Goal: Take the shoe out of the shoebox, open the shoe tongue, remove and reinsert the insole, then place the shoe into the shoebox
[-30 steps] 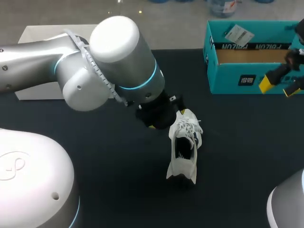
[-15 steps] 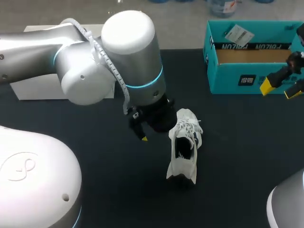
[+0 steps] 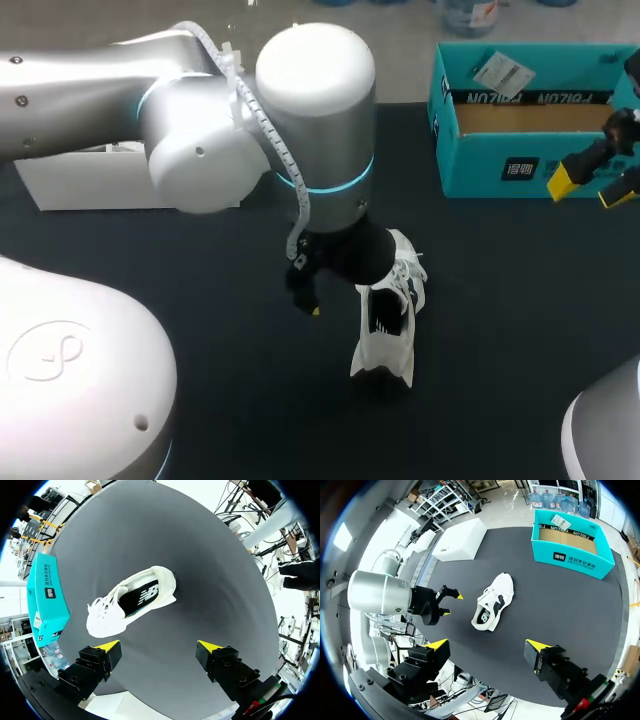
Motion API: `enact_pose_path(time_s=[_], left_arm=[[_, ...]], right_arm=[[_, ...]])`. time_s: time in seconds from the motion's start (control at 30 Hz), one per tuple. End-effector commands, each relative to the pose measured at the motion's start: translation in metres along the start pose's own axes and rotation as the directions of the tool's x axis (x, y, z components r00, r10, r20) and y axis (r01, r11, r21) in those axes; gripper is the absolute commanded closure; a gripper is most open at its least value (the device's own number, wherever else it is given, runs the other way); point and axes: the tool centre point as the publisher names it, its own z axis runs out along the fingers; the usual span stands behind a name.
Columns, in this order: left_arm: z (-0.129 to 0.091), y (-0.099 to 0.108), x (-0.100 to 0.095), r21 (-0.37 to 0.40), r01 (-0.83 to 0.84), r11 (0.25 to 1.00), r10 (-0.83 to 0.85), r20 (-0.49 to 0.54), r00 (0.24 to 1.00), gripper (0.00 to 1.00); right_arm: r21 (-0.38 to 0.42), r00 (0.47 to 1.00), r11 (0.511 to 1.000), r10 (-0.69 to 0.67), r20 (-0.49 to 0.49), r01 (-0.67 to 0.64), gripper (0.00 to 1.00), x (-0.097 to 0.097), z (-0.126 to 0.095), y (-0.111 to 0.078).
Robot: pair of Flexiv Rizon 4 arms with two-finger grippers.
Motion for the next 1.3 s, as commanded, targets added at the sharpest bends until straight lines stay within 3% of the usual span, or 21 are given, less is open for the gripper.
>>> enact_pose_path(time_s=[0.03,0.27,0.47,0.67,0.7,0.77,1.0,1.3], left_arm=[[0.001,-0.002,-0.004,-0.005,0.0,1.0,0.0,-0.007,1.0,0.0],[0.001,-0.005,0.004,-0.058,0.138,0.989,-0.143,-0.084,0.986,0.0],[-0.001,-0.028,0.02,-0.116,0.256,0.96,-0.27,-0.13,0.954,0.0],[0.009,-0.047,0.029,-0.088,0.33,0.94,-0.34,-0.172,0.924,0.0],[0.012,-0.05,0.03,-0.124,0.358,0.925,-0.376,-0.176,0.91,0.0],[0.015,-0.054,0.031,-0.079,0.348,0.934,-0.356,-0.19,0.915,0.0],[0.029,-0.064,0.037,-0.067,0.364,0.929,-0.371,-0.173,0.913,0.0],[0.043,-0.087,0.029,-0.035,0.328,0.944,-0.33,-0.161,0.93,0.0]], right_arm=[[0.006,1.0,1.0,0.0,0.001,0.0,0.0,0.0,0.001,0.003],[0.006,1.0,1.0,0.0,0.001,0.0,0.0,0.0,0.001,0.003],[0.006,1.0,1.0,0.0,0.001,0.0,0.0,0.0,0.001,0.003],[0.006,1.0,1.0,0.0,0.001,0.0,0.0,0.0,0.001,0.003],[0.006,1.0,1.0,0.0,0.001,0.0,0.0,0.0,0.001,0.003],[0.006,1.0,1.0,0.0,0.001,0.0,0.0,0.0,0.001,0.003],[0.006,1.0,1.0,0.0,0.001,0.0,0.0,0.0,0.001,0.003],[0.006,1.0,1.0,0.0,0.001,0.0,0.0,0.0,0.001,0.003]])
